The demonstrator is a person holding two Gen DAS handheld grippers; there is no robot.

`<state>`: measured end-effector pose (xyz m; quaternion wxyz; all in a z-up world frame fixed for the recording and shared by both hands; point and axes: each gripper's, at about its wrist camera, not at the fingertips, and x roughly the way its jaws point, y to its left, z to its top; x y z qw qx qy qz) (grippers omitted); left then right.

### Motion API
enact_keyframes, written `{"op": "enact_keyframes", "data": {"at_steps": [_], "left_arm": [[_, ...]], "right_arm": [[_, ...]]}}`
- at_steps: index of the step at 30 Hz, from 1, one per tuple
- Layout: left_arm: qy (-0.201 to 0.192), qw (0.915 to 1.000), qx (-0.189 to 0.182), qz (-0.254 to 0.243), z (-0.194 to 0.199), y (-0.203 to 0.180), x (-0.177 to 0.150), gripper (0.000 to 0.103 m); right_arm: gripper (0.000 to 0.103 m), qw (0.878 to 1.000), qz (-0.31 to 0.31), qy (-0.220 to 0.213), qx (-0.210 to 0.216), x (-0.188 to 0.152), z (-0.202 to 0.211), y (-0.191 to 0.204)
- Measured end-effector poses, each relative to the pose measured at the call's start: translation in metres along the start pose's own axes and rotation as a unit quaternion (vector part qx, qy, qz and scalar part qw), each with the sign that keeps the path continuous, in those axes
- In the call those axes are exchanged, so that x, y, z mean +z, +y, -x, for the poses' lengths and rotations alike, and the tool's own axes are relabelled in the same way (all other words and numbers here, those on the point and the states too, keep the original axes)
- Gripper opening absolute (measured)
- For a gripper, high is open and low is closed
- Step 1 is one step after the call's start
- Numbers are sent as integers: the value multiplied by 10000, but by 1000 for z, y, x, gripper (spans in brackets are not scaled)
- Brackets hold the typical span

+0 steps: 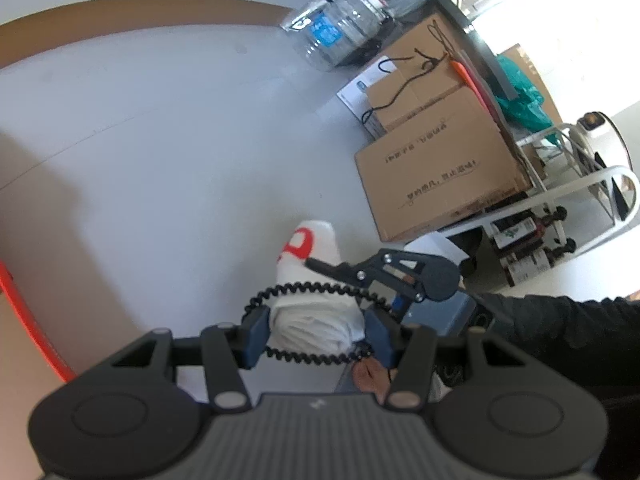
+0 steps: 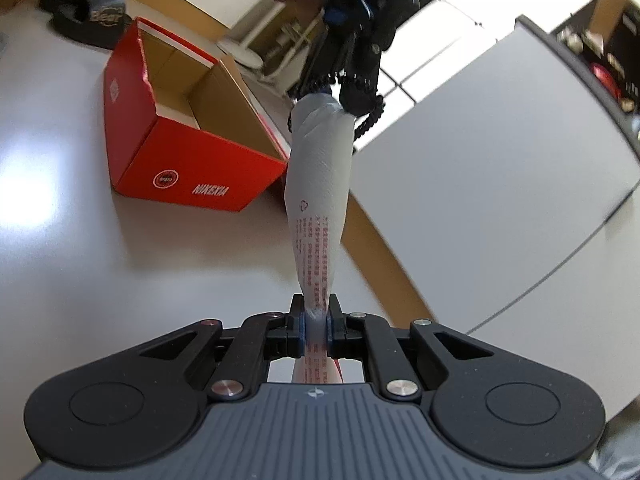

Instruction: Fold shopping bag

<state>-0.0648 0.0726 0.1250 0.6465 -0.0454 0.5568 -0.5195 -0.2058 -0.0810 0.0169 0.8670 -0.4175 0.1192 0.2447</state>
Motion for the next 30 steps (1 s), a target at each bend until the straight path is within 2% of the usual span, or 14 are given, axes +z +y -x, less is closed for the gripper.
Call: {"op": "enact_keyframes", "data": {"at_steps": [4,9,12,19,24,27,30], "left_arm": [[-176,9996,229,-58,-7,-4,-5,56],[-599,9959,611,-301,-14,-15,-15,57],[-834,9928,751,-407,-22,-21,-22,57],[-1245,9900,648,-116,-32,-17,-31,57],[-1689,9838,387,458,-43,-7,-49,57],[-1946,9774,140,817,-49,4,-65,52],[-1927,9765,59,964,-51,13,-73,44]], "right_arm": [[10,9996,-247,146,53,4,0,0],[10,9914,-1196,362,377,5,1,-13],[10,9905,-1276,288,436,8,3,-12],[10,9931,-1094,216,362,13,6,-14],[10,9958,-848,160,314,19,9,-12],[10,9972,-659,146,331,22,12,-8],[12,9982,-406,150,424,17,13,1]]}}
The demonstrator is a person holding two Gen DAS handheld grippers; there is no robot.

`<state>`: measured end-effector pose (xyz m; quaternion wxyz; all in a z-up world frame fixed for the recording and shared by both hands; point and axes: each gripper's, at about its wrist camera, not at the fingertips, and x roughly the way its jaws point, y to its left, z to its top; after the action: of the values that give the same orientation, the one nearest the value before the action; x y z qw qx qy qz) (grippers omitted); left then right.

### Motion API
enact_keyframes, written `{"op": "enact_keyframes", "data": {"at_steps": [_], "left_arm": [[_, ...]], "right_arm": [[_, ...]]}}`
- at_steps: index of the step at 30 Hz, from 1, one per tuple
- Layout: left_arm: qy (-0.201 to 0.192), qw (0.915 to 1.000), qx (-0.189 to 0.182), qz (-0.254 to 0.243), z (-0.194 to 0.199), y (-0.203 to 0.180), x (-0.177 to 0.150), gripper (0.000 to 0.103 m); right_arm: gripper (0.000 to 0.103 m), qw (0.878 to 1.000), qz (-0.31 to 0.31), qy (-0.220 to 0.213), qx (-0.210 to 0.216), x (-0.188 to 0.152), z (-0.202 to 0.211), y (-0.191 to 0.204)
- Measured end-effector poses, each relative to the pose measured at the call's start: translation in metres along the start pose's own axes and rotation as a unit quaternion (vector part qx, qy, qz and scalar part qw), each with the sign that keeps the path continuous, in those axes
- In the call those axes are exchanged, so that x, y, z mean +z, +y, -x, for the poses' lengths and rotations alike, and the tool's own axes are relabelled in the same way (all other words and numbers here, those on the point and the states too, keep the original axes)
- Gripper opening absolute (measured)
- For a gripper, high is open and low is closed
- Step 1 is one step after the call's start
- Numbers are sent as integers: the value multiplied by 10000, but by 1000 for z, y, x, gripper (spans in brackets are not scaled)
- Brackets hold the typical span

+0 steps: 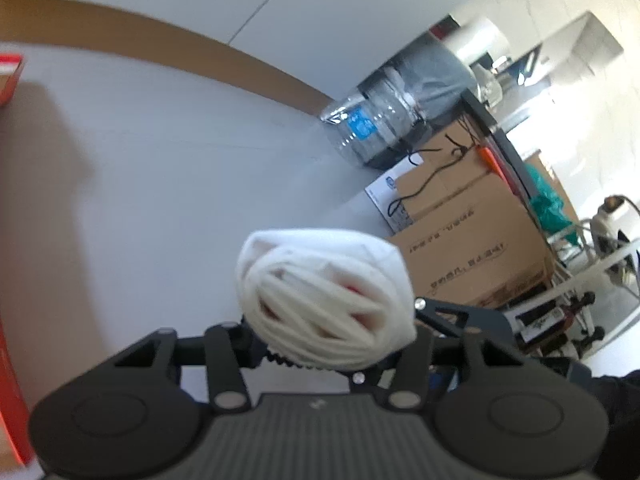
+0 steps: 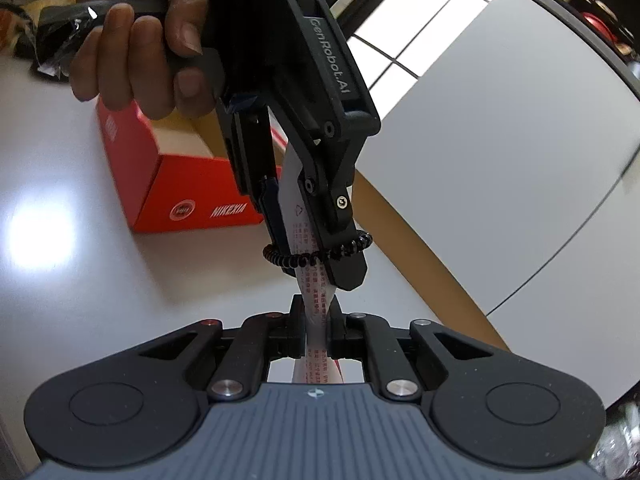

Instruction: Fold shopping bag

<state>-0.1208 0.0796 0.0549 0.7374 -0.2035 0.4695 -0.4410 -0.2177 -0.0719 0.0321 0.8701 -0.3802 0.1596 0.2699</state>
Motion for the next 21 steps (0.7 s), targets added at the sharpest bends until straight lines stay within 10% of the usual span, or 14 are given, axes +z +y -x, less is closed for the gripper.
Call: {"op": "enact_keyframes", "data": {"at_steps": [21], "left_arm": [[-212,9969,-137,739,-10,21,7,45]], "right_arm": [[16,9976,501,264,-391,-2,-11,6]]}}
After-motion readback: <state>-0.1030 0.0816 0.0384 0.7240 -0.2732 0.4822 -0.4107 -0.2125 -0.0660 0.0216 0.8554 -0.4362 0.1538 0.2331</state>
